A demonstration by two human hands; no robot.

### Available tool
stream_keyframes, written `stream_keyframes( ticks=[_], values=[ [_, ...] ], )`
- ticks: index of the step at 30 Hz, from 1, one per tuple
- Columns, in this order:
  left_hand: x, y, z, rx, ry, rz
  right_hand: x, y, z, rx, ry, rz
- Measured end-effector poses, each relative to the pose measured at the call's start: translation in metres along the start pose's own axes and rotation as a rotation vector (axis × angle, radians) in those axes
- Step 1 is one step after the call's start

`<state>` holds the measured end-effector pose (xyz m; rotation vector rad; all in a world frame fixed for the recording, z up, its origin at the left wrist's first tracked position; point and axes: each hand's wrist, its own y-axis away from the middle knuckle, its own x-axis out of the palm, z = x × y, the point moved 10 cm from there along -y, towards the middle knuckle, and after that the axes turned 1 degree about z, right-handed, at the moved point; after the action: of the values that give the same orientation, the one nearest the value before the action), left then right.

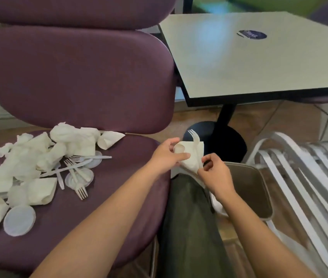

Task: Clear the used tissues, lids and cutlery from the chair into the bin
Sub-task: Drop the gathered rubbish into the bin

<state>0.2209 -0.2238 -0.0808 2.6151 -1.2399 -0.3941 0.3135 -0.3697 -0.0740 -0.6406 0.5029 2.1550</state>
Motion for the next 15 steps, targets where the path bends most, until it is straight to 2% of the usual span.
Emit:
stream_keyframes(
  ticks=[8,15],
  values=[
    [0.122,-0.041,0.004,0.09,-0.459,0.104,-0.06,-0.001,-0.112,0.239,-0.069,-0.109],
    [0.185,-0.059,0.049,-0.028,-0.608,0.237,-0.075,-0.007,-0.191,0.45,0.101,-0.097]
  ],
)
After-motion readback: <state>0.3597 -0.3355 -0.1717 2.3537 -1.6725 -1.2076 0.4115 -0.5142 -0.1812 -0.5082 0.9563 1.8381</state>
